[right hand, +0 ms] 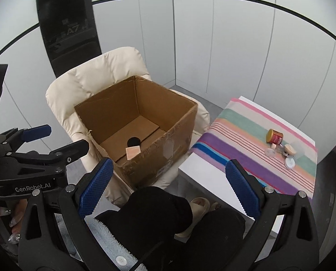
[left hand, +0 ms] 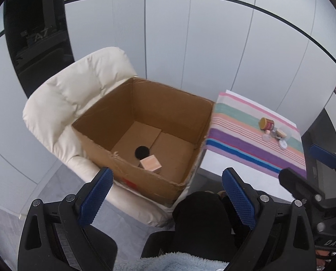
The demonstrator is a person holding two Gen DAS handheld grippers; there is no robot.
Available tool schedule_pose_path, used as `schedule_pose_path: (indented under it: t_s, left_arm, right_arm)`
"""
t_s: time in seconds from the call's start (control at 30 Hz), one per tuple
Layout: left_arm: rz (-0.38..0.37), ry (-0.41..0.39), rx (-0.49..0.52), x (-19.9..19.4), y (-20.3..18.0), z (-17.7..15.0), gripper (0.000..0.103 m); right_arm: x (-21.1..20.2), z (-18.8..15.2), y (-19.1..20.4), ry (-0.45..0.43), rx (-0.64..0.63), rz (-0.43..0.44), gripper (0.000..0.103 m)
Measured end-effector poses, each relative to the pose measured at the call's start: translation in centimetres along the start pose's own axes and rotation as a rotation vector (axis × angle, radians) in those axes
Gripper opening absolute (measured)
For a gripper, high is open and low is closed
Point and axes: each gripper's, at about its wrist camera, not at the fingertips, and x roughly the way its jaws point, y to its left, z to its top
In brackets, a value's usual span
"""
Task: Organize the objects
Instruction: 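Withdraw both tools from the box back toward the striped table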
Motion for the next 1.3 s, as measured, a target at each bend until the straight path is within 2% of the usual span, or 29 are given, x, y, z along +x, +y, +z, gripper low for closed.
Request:
schedule_pose_path:
  t_s: [0.13,0.27,0.67,0.83,1.1,1.17,1.3]
  left_arm:
    - [-0.024,0.029,0.053,1.3,-2.2,-0.5,0.098]
    - [-0.067,0.06,0.11,2.3,-4.7,-0.7,0.098]
    - [-0.202,0.085,0.25,3.8,-13.1,0.0,0.098]
    - [-0.287,0.119,0.261,4.4,-16.2,-0.4,0.098]
    - [-0.275,0.093,0.365,5.6,-20.6,-1.1,0.098]
    - [-0.262,0.116,0.342,6.1,-21.3,-0.6,0.098]
    - [-0.284,0.126,0.164,7.6,-22.4,0.7,0.098]
  right_arm:
    - [-0.3,-0.6,-2.3,0.005,0.068,-0.009,0.101]
    - [-0.9,-1.5,-5.7,0.012,0.147,-0.081,0.101]
    - [-5.0,-5.0,-15.5,0.019,0.363,-0.269,0.101]
    - [-6.4,-6.9,-19.0,0.022,0.436,-0.326,0.101]
    - [-6.6,-9.2,-23.7,0.017,0.505,-0.363,0.101]
    - [-6.0,-9.8,-25.2,0.023,0.523,-0.37,0.101]
    - [-4.3,-10.8,-28.4,0.046,0.563,-0.388,0.101]
